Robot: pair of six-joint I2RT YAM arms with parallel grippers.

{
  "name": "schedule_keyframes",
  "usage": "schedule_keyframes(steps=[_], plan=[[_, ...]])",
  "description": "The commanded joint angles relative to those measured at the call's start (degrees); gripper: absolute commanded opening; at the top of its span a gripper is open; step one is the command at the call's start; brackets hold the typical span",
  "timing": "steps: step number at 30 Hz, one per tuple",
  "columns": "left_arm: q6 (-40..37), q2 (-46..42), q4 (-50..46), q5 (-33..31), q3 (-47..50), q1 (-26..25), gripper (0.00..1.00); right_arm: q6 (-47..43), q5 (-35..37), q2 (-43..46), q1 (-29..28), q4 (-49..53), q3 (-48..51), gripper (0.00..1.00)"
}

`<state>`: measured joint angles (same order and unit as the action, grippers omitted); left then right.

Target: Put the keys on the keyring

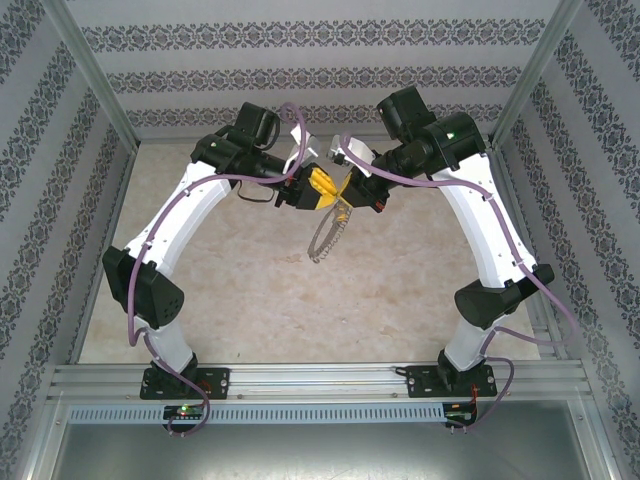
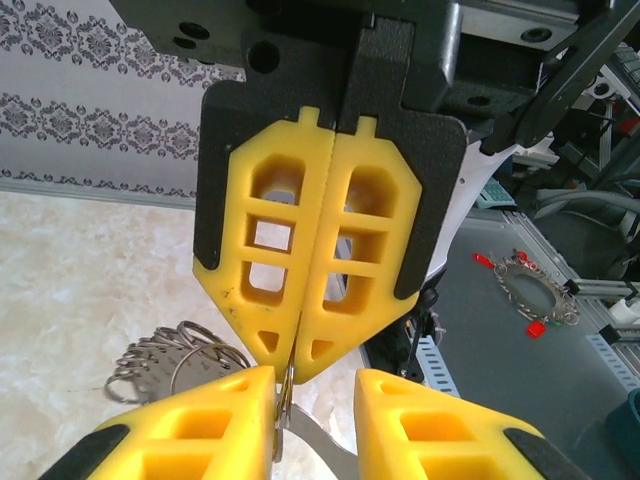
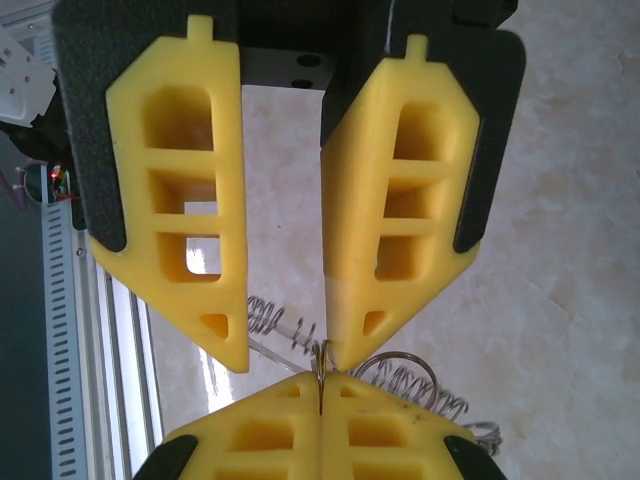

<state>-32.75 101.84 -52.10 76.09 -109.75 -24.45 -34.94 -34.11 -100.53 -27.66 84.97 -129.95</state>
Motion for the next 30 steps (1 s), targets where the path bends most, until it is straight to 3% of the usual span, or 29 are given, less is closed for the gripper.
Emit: schedule_keyframes(steps=[1,20,25,30], plan=[[-0.38,0.55,-0.93,1.75,-2.22,-1.02,0.26,-1.1,-2.45,1.99,-0.64,-1.49,0.55,0.0],[-0.27,1.35,-0.68,-0.41,-1.46,-1.47,0.26,-0.75,-2.01,3.53,-0.3,-3.63,2.88,0.0],[-0.02,1.34,-0.5,-0.51,-1.43,-1.46,0.21,-0.59,-2.1,4.02,-0.29,-4.23,3.49,0.0],[1.09,0.73,1.25,-2.09,-0.28,-1.46,0.28,-0.61,-2.1,4.34,-0.04,-4.46,3.91,0.0]])
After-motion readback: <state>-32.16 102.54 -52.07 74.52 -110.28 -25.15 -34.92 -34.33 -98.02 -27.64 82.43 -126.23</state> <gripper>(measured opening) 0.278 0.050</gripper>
